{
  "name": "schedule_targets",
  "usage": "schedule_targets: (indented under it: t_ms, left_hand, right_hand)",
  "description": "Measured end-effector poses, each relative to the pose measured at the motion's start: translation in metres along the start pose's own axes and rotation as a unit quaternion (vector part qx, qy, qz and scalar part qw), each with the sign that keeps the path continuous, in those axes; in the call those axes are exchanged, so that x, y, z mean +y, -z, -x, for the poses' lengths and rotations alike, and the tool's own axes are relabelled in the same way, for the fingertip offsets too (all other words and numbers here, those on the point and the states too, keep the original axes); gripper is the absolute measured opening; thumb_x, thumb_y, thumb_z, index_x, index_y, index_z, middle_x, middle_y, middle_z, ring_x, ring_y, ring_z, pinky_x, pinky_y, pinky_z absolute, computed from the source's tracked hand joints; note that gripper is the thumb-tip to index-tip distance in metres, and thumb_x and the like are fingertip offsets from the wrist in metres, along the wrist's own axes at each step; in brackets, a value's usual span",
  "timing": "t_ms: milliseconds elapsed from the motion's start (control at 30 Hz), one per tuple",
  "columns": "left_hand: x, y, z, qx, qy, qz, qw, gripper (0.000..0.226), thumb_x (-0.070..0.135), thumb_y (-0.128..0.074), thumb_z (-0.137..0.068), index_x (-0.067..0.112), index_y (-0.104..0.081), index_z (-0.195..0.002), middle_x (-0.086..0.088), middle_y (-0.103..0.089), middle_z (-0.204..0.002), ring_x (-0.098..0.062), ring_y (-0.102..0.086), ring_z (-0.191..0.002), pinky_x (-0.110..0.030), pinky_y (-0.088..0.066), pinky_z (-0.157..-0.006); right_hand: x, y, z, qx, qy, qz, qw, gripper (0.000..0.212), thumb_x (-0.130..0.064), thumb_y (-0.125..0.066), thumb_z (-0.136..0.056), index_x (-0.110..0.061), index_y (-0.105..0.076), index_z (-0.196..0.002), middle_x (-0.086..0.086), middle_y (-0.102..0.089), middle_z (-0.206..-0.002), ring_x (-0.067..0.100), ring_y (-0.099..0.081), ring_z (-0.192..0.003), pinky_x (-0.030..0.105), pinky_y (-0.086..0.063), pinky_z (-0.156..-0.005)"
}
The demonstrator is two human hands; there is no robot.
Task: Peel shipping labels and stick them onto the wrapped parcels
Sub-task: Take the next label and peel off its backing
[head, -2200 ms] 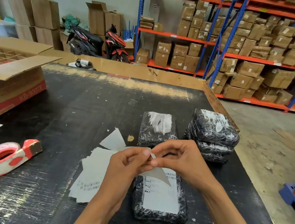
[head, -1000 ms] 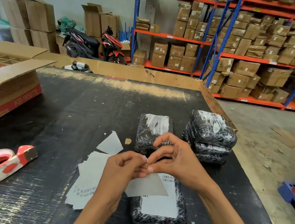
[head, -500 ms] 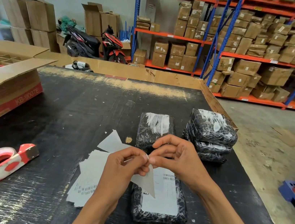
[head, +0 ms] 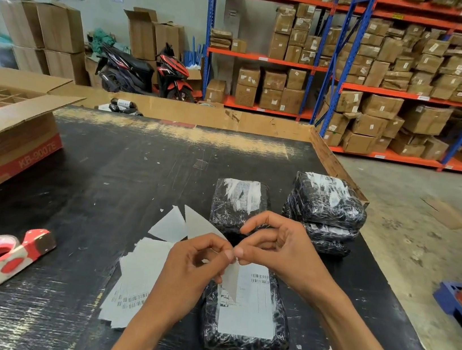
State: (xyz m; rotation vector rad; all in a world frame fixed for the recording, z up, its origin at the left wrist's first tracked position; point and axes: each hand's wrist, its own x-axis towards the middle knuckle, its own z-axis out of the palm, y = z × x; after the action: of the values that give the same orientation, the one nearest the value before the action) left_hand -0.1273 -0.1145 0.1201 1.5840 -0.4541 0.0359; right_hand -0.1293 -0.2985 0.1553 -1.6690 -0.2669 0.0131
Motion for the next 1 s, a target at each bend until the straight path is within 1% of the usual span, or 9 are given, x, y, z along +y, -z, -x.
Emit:
schedule_targets:
  t_ms: [67,167,367,500,567,633,733,867,1000]
  left_hand:
    - [0.000,-0.002,0.000,-0.002,-0.007,-0.009,1.000,0.012,0.026,-0.072,-0.086,0.024,-0.073,-0.075,0.005,-0.067,-0.064,-0.005,-0.056,-0.057,-0.016,-0.047,-0.058]
    - [-0.003,-0.003,-0.001,0.007,-0.003,-0.006,1.000,0.017,0.016,-0.071,-0.088,0.024,-0.073,-0.073,0.007,-0.064,-0.061,-0.006,-0.056,-0.057,-0.014,-0.046,-0.057]
    - [-0.015,-0.010,-0.003,0.072,0.042,0.045,0.995,0.018,0.013,-0.064,-0.085,0.019,-0.070,-0.070,-0.007,-0.067,-0.066,-0.014,-0.062,-0.062,-0.019,-0.051,-0.060]
    - [-0.023,-0.013,-0.004,0.115,0.115,0.175,0.971,0.032,0.001,-0.053,-0.094,0.015,-0.066,-0.068,-0.009,-0.068,-0.078,-0.019,-0.061,-0.074,-0.034,-0.055,-0.074]
    - [-0.028,-0.014,-0.003,0.127,0.136,0.202,0.962,0.029,0.001,-0.051,-0.094,0.011,-0.059,-0.068,-0.016,-0.062,-0.081,-0.026,-0.054,-0.079,-0.043,-0.047,-0.080]
    - [-0.033,-0.014,-0.003,0.144,0.153,0.215,0.954,0.029,0.003,-0.051,-0.094,0.012,-0.052,-0.067,-0.015,-0.052,-0.079,-0.026,-0.046,-0.078,-0.043,-0.042,-0.077]
    - [-0.043,-0.014,-0.006,0.185,0.186,0.237,0.936,0.033,0.001,-0.049,-0.093,0.015,-0.042,-0.065,-0.009,-0.040,-0.074,-0.021,-0.039,-0.070,-0.034,-0.038,-0.064]
    - [-0.058,-0.007,-0.019,0.241,0.227,0.230,0.915,0.026,-0.003,-0.038,-0.088,0.016,-0.034,-0.072,0.002,-0.035,-0.064,-0.011,-0.033,-0.058,-0.029,-0.031,-0.056]
    - [-0.068,0.010,-0.028,0.251,0.241,0.218,0.912,0.030,-0.002,-0.033,-0.099,0.014,-0.040,-0.074,0.004,-0.050,-0.059,-0.008,-0.046,-0.050,-0.022,-0.039,-0.049]
  right_hand:
    - [0.002,0.002,0.000,-0.001,-0.001,0.005,1.000,0.031,-0.007,-0.087,-0.075,-0.008,-0.067,-0.098,0.018,-0.078,-0.082,0.023,-0.074,-0.070,0.027,-0.058,-0.071]
    - [0.006,0.004,-0.002,0.002,-0.003,-0.001,1.000,0.029,-0.003,-0.084,-0.078,-0.005,-0.065,-0.099,0.018,-0.078,-0.082,0.025,-0.074,-0.071,0.029,-0.060,-0.072]
    - [0.017,0.001,-0.006,0.019,-0.019,-0.049,0.998,0.027,0.002,-0.078,-0.079,-0.008,-0.060,-0.096,0.020,-0.076,-0.081,0.027,-0.072,-0.067,0.040,-0.062,-0.075]
    - [0.027,-0.002,-0.008,0.053,-0.041,-0.101,0.993,0.027,0.010,-0.072,-0.082,-0.008,-0.054,-0.092,0.020,-0.073,-0.078,0.027,-0.070,-0.067,0.036,-0.062,-0.065]
    - [0.033,-0.005,-0.007,0.057,-0.052,-0.102,0.992,0.026,0.012,-0.070,-0.083,-0.008,-0.055,-0.090,0.017,-0.072,-0.077,0.025,-0.069,-0.067,0.034,-0.062,-0.065]
    - [0.039,-0.007,-0.007,0.061,-0.060,-0.106,0.991,0.025,0.011,-0.070,-0.084,-0.008,-0.055,-0.089,0.014,-0.070,-0.076,0.025,-0.068,-0.066,0.034,-0.062,-0.067]
    - [0.048,-0.008,-0.007,0.070,-0.070,-0.130,0.987,0.024,0.010,-0.069,-0.085,-0.007,-0.053,-0.089,0.013,-0.066,-0.074,0.024,-0.066,-0.065,0.032,-0.061,-0.067]
    - [0.061,-0.004,-0.008,0.089,-0.079,-0.158,0.980,0.028,0.012,-0.068,-0.085,-0.008,-0.048,-0.089,0.010,-0.062,-0.069,0.021,-0.063,-0.061,0.033,-0.060,-0.066]
    - [0.070,0.015,-0.009,0.114,-0.079,-0.134,0.981,0.020,0.011,-0.069,-0.085,-0.004,-0.060,-0.095,0.007,-0.064,-0.065,0.021,-0.068,-0.062,0.031,-0.061,-0.065]
